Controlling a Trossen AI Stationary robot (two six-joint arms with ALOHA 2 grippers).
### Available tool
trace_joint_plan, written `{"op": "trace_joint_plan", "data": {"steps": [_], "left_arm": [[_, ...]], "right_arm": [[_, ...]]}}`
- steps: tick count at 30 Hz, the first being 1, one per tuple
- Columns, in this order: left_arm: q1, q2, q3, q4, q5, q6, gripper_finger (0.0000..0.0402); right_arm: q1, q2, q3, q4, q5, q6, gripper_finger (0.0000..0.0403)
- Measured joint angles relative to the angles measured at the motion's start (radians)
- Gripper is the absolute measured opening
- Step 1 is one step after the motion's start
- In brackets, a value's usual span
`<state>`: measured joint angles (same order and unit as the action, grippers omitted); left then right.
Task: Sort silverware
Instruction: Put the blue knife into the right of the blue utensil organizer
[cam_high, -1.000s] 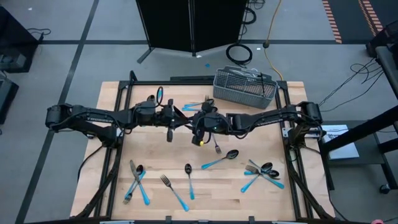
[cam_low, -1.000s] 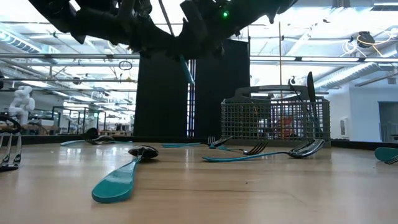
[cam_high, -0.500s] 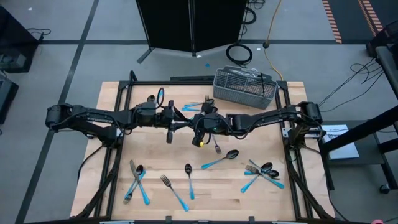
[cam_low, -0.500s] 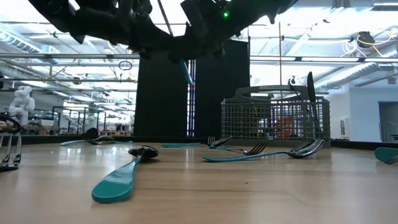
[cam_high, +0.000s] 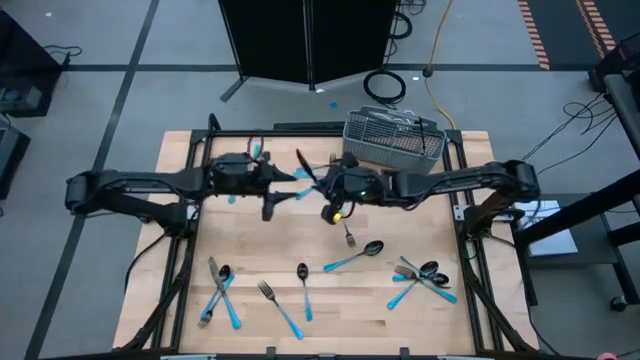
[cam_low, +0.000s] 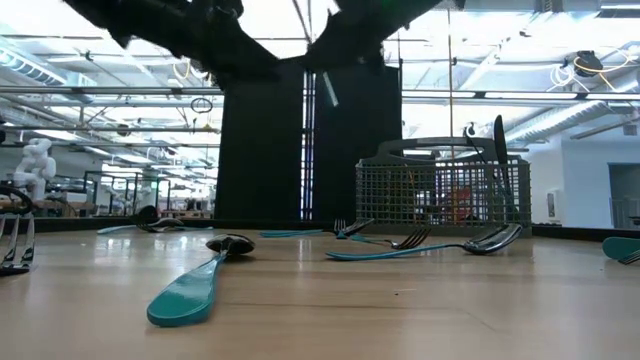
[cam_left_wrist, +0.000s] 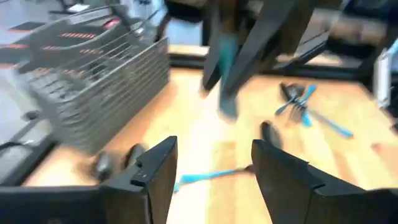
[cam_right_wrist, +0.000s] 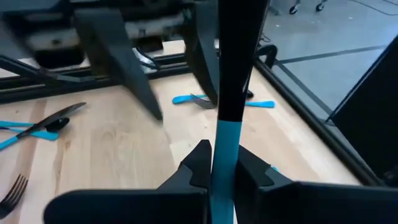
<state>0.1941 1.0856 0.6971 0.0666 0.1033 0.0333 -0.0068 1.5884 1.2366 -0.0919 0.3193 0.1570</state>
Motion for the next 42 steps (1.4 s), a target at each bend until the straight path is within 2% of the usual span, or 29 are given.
{"op": "trace_joint_plan", "data": {"steps": [2, 8, 11, 15, 21, 23, 26, 32, 42], "left_arm": [[0.023, -0.062, 0.028, -0.099, -0.012, 0.019, 0.0205], [0.066, -0.272, 0.050, -0.381, -0.075, 0.024, 0.0205], [0.067, -0.361, -0.004, -0.411, -0.135, -0.040, 0.0204], [0.060, -0.444, -0.176, -0.257, -0.150, -0.100, 0.0204], [0.061, -0.463, -0.442, 0.253, -0.153, -0.151, 0.0203], [0.061, -0.456, -0.493, 0.353, -0.154, -0.167, 0.0203], [0.062, -0.456, -0.514, 0.394, -0.163, -0.174, 0.0203], [0.061, -0.457, -0.514, 0.438, -0.162, -0.185, 0.0203], [0.061, -0.457, -0.514, 0.441, -0.131, -0.185, 0.0203]], "right_arm": [[-0.007, -0.042, 0.000, -0.059, 0.014, 0.002, 0.0016], [-0.017, -0.137, 0.000, -0.296, 0.208, 0.051, 0.0016], [-0.021, -0.184, 0.000, -0.433, 0.303, 0.097, 0.0016], [-0.065, -0.297, -0.095, -0.524, 0.442, 0.166, 0.0016], [-0.247, -0.544, -0.322, -0.451, 0.538, 0.183, 0.0016], [-0.308, -0.596, -0.373, -0.429, 0.551, 0.154, 0.0016], [-0.378, -0.636, -0.432, -0.343, 0.566, 0.081, 0.0016], [-0.511, -0.626, -0.534, -0.121, 0.590, -0.025, 0.0016], [-0.620, -0.603, -0.700, -0.040, 0.559, 0.084, 0.0021]]}}
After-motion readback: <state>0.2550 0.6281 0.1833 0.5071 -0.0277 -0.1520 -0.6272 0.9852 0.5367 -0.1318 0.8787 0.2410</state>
